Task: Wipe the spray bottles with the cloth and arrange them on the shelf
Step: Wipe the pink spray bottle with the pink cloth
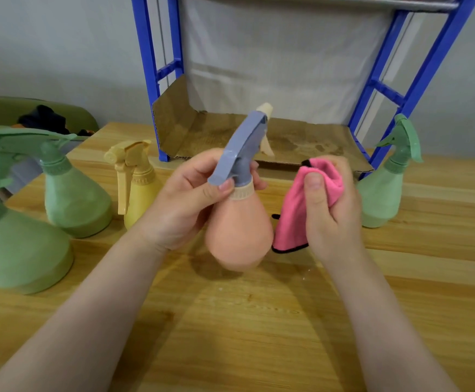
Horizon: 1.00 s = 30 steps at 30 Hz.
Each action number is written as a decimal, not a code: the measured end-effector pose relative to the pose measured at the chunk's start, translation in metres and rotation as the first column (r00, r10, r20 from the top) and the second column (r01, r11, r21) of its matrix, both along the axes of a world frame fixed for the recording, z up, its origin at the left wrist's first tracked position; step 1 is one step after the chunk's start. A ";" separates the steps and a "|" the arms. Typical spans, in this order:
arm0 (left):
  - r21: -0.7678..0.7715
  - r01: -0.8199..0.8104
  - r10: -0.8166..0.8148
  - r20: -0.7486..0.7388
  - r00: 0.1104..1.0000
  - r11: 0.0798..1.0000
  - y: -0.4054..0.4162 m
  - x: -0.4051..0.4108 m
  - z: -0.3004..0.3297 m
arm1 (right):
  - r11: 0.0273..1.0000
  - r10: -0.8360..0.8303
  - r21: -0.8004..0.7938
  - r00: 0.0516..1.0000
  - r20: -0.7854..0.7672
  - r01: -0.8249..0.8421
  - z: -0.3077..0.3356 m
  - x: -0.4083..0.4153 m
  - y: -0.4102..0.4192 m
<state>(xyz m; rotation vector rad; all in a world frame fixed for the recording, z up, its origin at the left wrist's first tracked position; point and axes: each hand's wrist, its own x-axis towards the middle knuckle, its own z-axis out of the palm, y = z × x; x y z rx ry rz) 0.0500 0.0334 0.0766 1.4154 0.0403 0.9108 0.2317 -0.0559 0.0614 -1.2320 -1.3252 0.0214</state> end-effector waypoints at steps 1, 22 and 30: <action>0.048 -0.073 0.073 0.005 0.997 0.996 -0.001 0.002 -0.001 | 1.000 -0.001 0.010 1.000 -0.031 0.001 0.001 0.000 0.000; 0.901 -0.407 0.776 0.150 0.612 0.147 -0.019 0.028 -0.026 | 0.993 -0.053 -0.109 0.996 -0.073 0.045 0.003 -0.033 -0.002; 0.902 -0.422 0.787 0.190 0.587 0.097 -0.024 0.028 -0.023 | 0.908 -0.393 -0.023 0.871 0.296 0.418 0.009 -0.030 -0.005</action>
